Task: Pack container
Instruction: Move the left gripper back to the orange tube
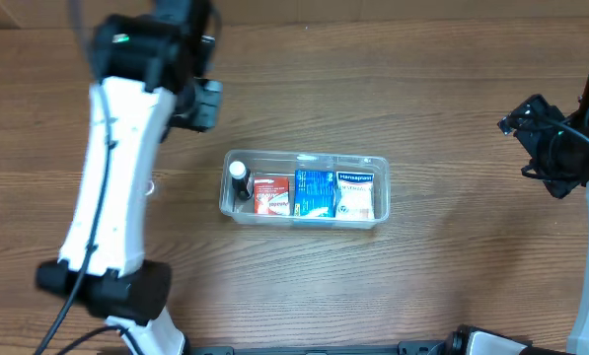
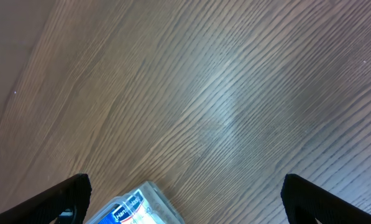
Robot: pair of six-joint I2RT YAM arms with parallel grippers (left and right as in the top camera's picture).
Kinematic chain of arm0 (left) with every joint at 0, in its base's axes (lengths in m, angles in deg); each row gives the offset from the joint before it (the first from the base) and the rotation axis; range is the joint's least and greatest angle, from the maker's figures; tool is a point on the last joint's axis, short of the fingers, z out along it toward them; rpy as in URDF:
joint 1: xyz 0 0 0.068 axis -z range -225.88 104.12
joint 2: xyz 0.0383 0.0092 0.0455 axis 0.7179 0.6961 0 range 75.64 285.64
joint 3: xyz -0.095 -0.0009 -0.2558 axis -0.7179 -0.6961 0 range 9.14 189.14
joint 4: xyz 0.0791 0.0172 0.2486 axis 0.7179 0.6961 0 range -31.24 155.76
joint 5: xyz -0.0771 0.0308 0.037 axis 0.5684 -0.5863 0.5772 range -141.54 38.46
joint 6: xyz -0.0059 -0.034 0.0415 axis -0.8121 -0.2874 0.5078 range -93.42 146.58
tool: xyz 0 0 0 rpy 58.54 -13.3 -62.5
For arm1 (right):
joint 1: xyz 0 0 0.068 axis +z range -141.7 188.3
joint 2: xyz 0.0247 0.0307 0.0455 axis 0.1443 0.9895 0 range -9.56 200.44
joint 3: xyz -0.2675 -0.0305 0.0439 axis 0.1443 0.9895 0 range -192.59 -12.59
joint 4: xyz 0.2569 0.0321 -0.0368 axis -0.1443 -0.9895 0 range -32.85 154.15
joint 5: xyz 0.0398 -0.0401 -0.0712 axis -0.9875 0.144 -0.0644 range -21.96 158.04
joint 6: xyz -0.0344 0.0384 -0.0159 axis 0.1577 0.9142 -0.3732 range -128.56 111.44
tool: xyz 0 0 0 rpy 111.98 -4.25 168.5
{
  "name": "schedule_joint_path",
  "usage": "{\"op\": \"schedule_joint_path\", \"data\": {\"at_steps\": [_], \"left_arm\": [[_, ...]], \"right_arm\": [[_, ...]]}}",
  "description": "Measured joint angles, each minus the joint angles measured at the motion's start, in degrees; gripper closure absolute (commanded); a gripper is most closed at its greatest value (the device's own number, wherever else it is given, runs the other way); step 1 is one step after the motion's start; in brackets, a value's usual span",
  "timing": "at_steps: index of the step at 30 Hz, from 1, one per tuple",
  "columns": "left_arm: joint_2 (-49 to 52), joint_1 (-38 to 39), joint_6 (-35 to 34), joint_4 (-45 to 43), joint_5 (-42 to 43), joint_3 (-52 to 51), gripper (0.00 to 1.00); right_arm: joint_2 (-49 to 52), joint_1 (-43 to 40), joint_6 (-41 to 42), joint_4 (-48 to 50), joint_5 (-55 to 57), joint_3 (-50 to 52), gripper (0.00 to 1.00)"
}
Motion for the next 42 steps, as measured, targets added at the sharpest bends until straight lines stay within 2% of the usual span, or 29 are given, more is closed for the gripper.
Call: {"op": "schedule_joint_path", "data": {"at_steps": [5, 8, 13, 15, 22, 30, 37, 39, 42], "left_arm": [[-4.4, -6.2, -6.1, 0.1, -4.5, -5.2, 0.55], [-4.6, -13.9, -9.2, -2.1, -5.0, -12.2, 0.54], [-4.5, -24.6, -8.2, -9.3, 0.4, -24.2, 0.54], [-4.5, -26.6, -6.9, -12.5, 2.4, -29.0, 0.51], [-4.2, -27.0, -2.3, -24.3, 7.0, -37.7, 0.47], [-4.0, -27.0, 0.6, -28.9, 10.9, -39.0, 0.4], [-4.0, -27.0, 0.6, -30.0, 11.3, -42.1, 0.43], [-4.0, -27.0, 0.6, -30.5, 11.3, -43.1, 0.51], [-4.0, -27.0, 1.0, -30.8, 11.3, -43.4, 0.52]], "right_arm": [[0.0, 0.0, 0.0, 0.0, 0.0, 0.0, 0.0], [0.0, 0.0, 0.0, 0.0, 0.0, 0.0, 0.0], [0.0, 0.0, 0.0, 0.0, 0.0, 0.0, 0.0], [0.0, 0.0, 0.0, 0.0, 0.0, 0.0, 0.0], [0.0, 0.0, 0.0, 0.0, 0.0, 0.0, 0.0], [0.0, 0.0, 0.0, 0.0, 0.0, 0.0, 0.0], [0.0, 0.0, 0.0, 0.0, 0.0, 0.0, 0.0], [0.0, 0.0, 0.0, 0.0, 0.0, 0.0, 0.0], [0.0, 0.0, 0.0, 0.0, 0.0, 0.0, 0.0]]}}
